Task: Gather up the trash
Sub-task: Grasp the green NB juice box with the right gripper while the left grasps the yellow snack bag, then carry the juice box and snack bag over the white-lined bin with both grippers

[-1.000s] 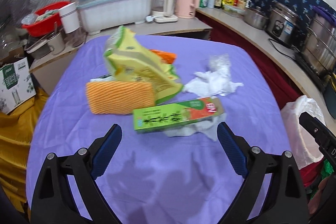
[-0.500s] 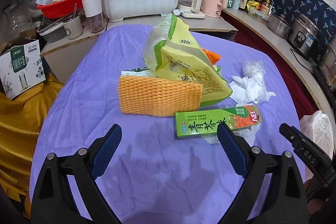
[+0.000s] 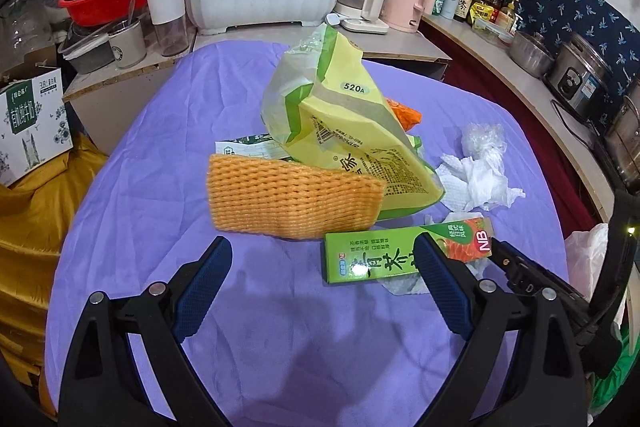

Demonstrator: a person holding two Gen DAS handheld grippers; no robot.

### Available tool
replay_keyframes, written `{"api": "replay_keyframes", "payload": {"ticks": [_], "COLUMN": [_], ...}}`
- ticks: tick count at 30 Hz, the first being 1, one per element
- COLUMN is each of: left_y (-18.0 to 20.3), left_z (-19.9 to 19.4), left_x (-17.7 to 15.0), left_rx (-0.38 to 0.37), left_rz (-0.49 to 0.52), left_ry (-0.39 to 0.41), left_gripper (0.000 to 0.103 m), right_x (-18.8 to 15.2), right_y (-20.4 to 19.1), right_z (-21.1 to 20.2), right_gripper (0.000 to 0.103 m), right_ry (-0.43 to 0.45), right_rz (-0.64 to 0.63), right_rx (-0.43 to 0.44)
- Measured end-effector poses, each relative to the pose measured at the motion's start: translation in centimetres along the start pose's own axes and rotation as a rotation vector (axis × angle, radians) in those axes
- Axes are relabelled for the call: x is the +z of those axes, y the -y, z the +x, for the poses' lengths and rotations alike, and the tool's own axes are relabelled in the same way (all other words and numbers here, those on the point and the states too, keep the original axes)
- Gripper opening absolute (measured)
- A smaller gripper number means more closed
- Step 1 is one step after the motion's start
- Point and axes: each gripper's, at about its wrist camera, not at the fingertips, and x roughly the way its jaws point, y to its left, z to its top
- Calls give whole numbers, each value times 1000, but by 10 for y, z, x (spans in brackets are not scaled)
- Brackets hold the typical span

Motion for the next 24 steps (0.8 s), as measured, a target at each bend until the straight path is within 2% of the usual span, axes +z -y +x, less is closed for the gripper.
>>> {"api": "replay_keyframes", "payload": {"ticks": [1,4,11,17,20,21,22,24], "left_y": [1,4,14,23,30,32,33,36], "left_z": [0,-1,1,26,38,42,44,47], "left_x": [1,3,23,45,49,50,50,50], "left_rx": [-4,-18,-58,-46,-43,-37,-37,-47], "left_rz": [0,0,-42,-91,-90,-86,-80,-65], "left_ry": [-1,2,24,0,-20,-25,-27,-33], "left_gripper": [88,88,90,88,70,59,54,31], "right_x": [0,-1,6,12,11,11,11,10], "right_y": [-1,-5,-4,-1,0,1,1,4], "right_z": [2,0,-25,-37,-37,-37,-37,-39], "right_gripper": [10,3,3,2,2,2,2,2], "right_ry": [-3,10,71,102,100,100,101,103], "right_rz": [-3,-17,-15,-18,-21,-21,-21,-19], "right_rx": [6,21,35,32,33,35,37,40]}}
